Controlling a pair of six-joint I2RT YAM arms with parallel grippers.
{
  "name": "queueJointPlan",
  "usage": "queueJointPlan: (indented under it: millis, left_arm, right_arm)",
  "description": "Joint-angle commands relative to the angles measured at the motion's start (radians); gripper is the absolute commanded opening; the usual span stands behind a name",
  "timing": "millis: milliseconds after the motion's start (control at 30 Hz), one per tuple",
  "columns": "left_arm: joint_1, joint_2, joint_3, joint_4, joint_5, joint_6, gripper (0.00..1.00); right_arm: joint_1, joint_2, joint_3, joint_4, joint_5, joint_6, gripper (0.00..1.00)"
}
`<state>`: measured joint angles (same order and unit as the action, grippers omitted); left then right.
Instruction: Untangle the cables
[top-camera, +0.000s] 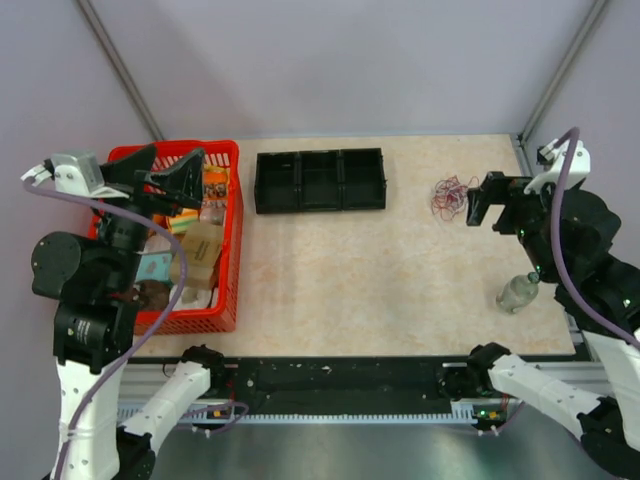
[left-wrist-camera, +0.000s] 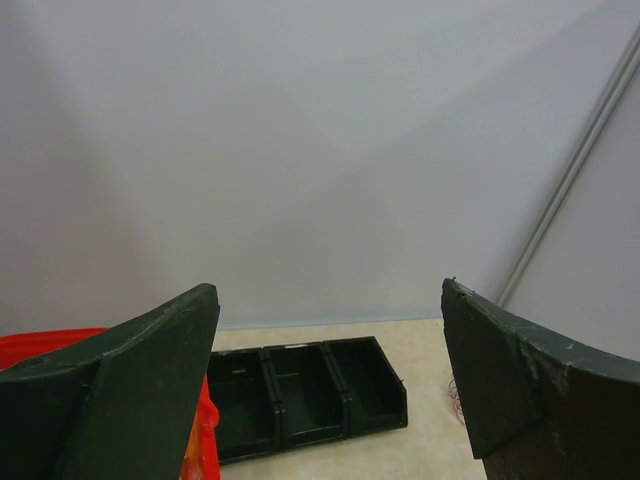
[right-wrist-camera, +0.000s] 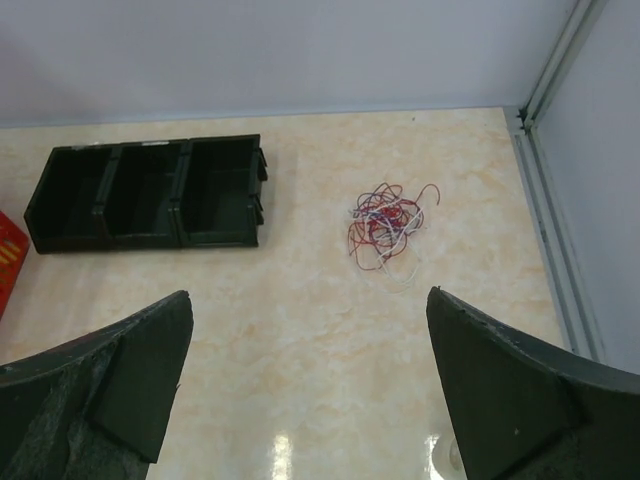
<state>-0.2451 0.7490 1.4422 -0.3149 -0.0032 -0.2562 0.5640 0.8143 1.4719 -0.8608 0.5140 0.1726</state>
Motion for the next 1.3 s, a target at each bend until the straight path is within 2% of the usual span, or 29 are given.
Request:
queueJointPlan:
  millis: [0,100,233,367,600,867,1067,1200,1267]
  left_arm:
    - [-0.003,0.039,-0.049,0.054,0.052,0.015,0.94]
    - [-0.011,0.046,-0.117,0.086,0.046,0.018,0.91]
    - [-0.017,0.026,-0.233,0.154,0.039,0.005,0.92]
    - [-0.017,0.067,-0.315,0.181,0.078,-0.005,0.91]
    - [-0.042,0.099,-0.385,0.188,0.172,-0.006,0.88]
    - [-0.121,0.021,-0.414,0.201,0.129,0.069,0.90]
    - [-0.146,0.000,-0.421,0.212,0.155,0.071,0.89]
    - [-0.151,-0.016,-0.428,0.214,0.158,0.068,0.89]
    - [-0.155,-0.019,-0.430,0.218,0.167,0.063,0.89]
  right_arm:
    - [-0.010,0.101,0.034,-0.006,-0.098,0.057,0.99]
    - [-0.010,0.166,0.039,0.026,-0.225,0.080,0.99]
    - [-0.025,0.255,-0.008,0.097,-0.204,0.136,0.99]
    - [-0.137,0.365,-0.059,0.170,-0.324,0.206,0.99]
    - [-0.360,0.580,-0.114,0.252,-0.364,0.376,0.99]
    - [-0.443,0.894,-0.035,0.256,-0.169,0.481,0.99]
    - [-0.478,1.054,0.057,0.279,-0.097,0.424,0.98]
    - [-0.504,1.100,0.073,0.348,-0.127,0.374,0.98]
    - [-0.513,1.132,0.083,0.403,-0.195,0.314,0.96]
